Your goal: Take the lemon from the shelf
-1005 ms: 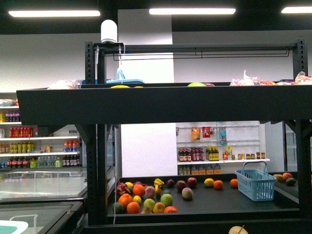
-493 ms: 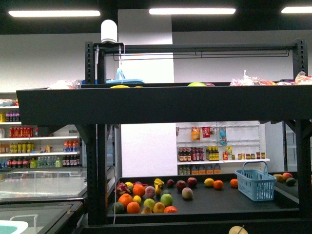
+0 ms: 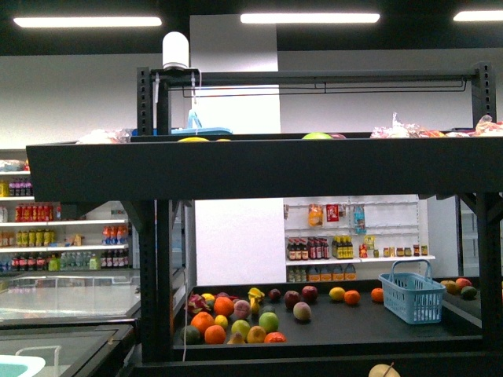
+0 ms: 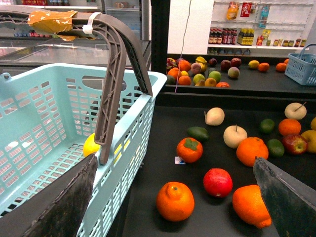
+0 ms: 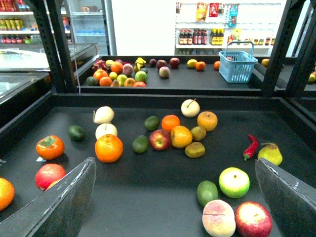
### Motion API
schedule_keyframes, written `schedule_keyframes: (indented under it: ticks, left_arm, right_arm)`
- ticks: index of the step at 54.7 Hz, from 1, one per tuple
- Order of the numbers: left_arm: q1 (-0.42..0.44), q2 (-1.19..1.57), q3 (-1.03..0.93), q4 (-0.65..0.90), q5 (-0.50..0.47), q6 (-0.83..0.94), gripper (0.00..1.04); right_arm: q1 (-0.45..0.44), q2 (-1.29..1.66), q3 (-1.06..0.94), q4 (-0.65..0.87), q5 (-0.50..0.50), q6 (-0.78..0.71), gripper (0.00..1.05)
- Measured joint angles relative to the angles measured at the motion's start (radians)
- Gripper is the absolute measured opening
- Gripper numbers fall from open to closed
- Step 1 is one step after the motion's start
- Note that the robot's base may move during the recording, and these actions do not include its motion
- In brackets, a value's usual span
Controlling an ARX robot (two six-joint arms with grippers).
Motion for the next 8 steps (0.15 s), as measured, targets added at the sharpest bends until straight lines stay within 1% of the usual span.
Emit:
schedule_keyframes:
  ticks: [8]
  left_arm:
    - [0.0, 0.0, 0.0, 0.0, 0.0, 0.0, 0.97]
  right_arm:
    - [0.0, 0.0, 0.0, 0.0, 0.0, 0.0, 0.97]
